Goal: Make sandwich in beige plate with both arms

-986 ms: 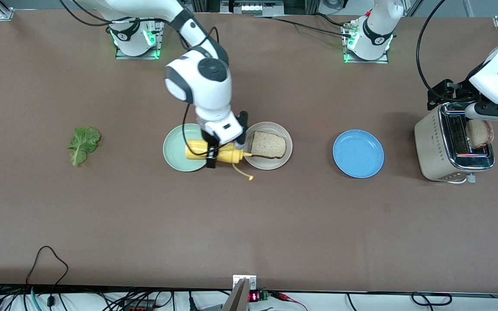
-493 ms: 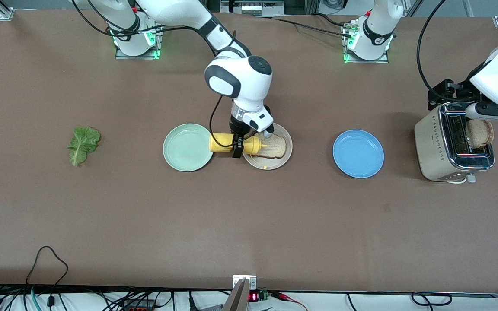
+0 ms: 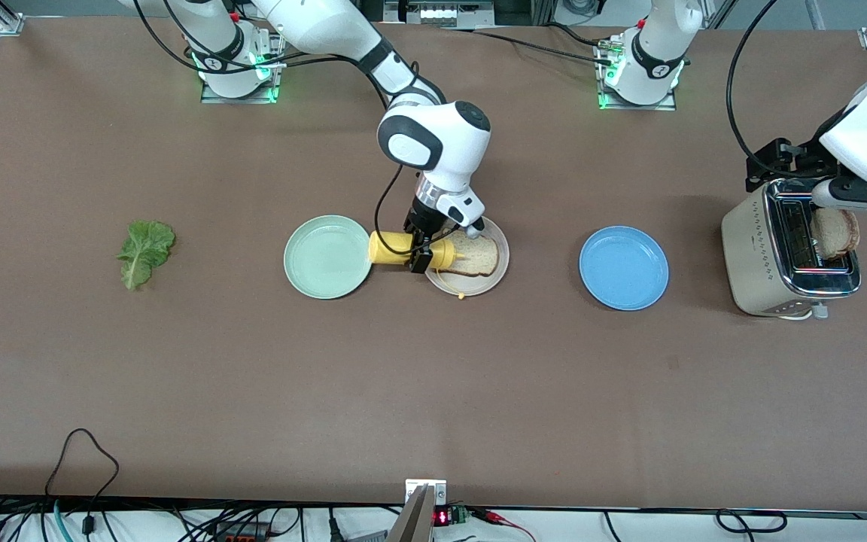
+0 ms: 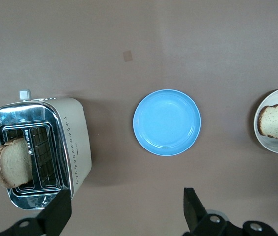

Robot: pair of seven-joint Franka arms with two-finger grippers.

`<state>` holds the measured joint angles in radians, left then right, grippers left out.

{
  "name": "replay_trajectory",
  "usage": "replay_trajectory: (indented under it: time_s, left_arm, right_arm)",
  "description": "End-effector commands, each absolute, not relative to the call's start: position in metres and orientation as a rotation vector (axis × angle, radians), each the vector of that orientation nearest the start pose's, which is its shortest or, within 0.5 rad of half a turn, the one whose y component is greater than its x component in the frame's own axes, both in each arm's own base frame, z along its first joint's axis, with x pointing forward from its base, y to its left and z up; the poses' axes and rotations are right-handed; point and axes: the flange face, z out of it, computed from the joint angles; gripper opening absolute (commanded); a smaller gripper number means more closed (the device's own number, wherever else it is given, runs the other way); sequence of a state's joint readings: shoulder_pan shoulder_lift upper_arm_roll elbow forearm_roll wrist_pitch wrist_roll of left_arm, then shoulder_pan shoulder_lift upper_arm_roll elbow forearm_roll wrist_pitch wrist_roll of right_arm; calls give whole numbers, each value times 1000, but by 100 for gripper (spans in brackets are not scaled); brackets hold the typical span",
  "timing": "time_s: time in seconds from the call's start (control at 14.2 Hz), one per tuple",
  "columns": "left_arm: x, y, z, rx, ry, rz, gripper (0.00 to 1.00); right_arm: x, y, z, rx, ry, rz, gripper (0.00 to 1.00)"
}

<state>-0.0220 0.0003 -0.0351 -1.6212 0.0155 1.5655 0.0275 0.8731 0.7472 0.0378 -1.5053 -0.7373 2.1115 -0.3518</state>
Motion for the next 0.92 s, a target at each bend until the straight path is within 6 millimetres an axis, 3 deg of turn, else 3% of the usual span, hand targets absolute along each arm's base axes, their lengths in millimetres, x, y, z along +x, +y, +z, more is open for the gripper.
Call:
replay_trajectory:
  time_s: [0.0, 0.14, 0.28, 0.42, 0.63, 0.85]
  left_arm:
    - [553, -27, 605, -3129, 142, 96, 100]
    - [553, -27, 605, -3129, 142, 96, 100]
    - [553, -27, 605, -3129, 142, 96, 100]
    - [553, -26, 605, -3129, 139, 96, 100]
    - [553, -25, 605, -3129, 139, 101, 100]
    - [553, -25, 605, -3129, 139, 101, 100]
  right_arm:
    - [464, 539, 231, 1678, 1874, 55, 31]
    - [472, 535, 240, 1680, 1865, 60, 31]
    - [503, 520, 271, 1803, 1816, 88, 31]
    - [536, 487, 319, 1969, 1798, 106, 31]
    - [562, 448, 384, 2157, 1825, 161, 31]
    - [600, 380, 439, 2366, 1898, 244, 31]
